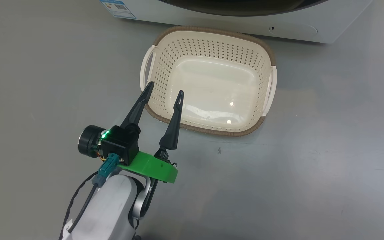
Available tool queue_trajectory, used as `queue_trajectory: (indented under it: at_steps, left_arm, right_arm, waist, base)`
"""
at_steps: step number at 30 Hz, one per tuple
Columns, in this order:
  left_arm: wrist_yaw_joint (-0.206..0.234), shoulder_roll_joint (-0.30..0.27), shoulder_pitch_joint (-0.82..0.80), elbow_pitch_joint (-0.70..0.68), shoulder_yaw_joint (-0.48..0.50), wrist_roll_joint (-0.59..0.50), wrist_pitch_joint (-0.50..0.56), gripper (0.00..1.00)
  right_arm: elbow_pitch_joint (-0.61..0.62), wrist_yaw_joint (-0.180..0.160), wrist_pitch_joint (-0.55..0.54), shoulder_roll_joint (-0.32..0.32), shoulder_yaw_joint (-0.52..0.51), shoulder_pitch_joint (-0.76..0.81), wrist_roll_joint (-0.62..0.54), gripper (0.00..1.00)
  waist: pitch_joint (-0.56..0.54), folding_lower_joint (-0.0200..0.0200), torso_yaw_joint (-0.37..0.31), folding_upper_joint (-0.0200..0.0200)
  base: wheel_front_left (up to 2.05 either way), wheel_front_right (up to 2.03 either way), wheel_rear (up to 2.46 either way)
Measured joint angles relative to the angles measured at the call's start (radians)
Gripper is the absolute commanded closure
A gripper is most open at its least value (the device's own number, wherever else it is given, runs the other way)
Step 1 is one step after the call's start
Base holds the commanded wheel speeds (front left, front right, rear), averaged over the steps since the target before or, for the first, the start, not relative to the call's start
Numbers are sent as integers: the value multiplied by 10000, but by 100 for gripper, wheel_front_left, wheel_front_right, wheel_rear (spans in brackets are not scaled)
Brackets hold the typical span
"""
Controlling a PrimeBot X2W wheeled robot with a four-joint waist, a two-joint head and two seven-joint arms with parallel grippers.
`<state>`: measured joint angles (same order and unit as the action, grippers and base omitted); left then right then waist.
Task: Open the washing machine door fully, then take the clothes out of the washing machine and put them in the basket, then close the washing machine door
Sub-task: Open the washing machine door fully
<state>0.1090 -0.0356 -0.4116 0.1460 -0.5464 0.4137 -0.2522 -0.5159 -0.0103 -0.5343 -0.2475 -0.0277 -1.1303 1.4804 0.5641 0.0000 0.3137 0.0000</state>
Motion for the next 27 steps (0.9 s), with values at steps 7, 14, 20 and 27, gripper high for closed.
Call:
queue_trajectory:
  at_steps: [7,14,20,27]
  left_arm:
    - [2,10,-35,13,6,0,0,0]
    - [17,13,-46,27,19,0,0,0]
    - [90,15,-48,65,19,0,0,0]
    - [90,17,-48,123,54,-2,0,0]
  right_arm:
    - [-290,90,-504,-79,12,-148,274,100]
    - [-522,211,-1122,-201,67,-194,583,100]
    - [-706,359,-1607,-261,134,-190,775,100]
    - [-878,497,-2184,-259,272,-111,982,100]
  waist:
    - [21,0,-23,0]
    - [1,0,-90,0]
    - [-61,0,-167,0]
    - [-166,0,-281,0]
  base:
    - [0,0,0]
    - [0,0,0]
    - [0,0,0]
    - [0,0,0]
